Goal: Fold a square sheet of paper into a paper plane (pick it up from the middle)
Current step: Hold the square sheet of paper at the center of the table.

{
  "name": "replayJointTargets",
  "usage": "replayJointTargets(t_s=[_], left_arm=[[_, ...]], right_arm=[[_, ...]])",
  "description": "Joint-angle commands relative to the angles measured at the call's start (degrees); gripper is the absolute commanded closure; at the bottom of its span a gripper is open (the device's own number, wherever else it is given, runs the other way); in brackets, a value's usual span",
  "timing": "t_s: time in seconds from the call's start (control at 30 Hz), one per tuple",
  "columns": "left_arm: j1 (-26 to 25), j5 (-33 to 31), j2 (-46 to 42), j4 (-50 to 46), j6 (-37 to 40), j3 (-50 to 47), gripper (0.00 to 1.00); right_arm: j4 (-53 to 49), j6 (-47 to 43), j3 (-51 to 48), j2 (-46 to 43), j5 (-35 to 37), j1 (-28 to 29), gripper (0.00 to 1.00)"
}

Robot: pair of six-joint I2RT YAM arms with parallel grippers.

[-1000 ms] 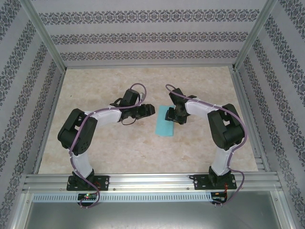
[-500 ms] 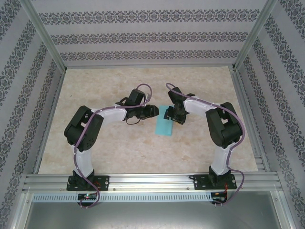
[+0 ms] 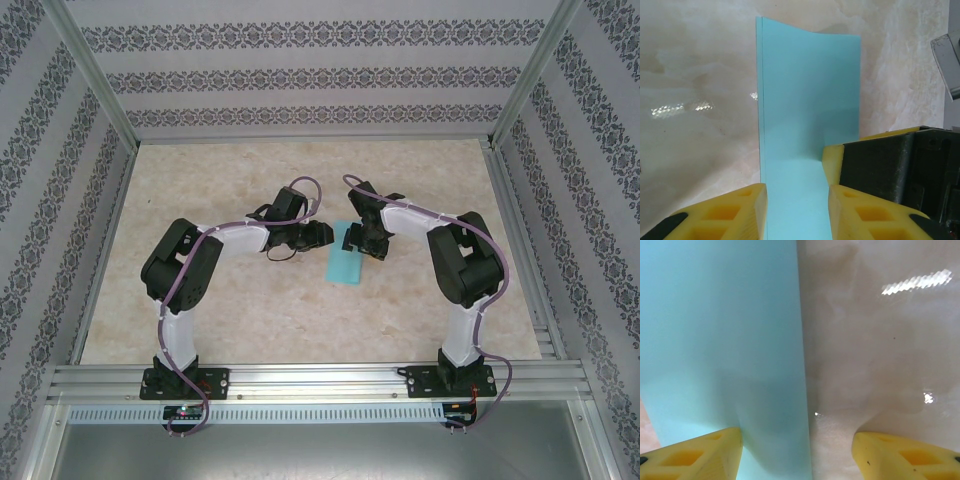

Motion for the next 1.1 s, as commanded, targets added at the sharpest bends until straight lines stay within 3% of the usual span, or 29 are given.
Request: replayJointTargets(t_s=[0.0, 0.4, 1.07], left_arm=[[-0.6, 0.2, 1.0, 0.5, -0.7, 1.9, 0.64], [-0.6, -1.3, 1.2, 0.1, -0.6, 1.9, 0.68], [-1.0, 4.1, 4.5, 0.3, -0.8, 4.7, 0.79]], right_arm=[[4.5, -1.0, -3.4, 8.4, -1.0, 0.6, 0.36], [5.0, -1.5, -3.1, 10.6, -0.9, 0.5, 0.33], [6.0, -0.7, -3.7, 13.0, -2.1, 0.0, 0.34]])
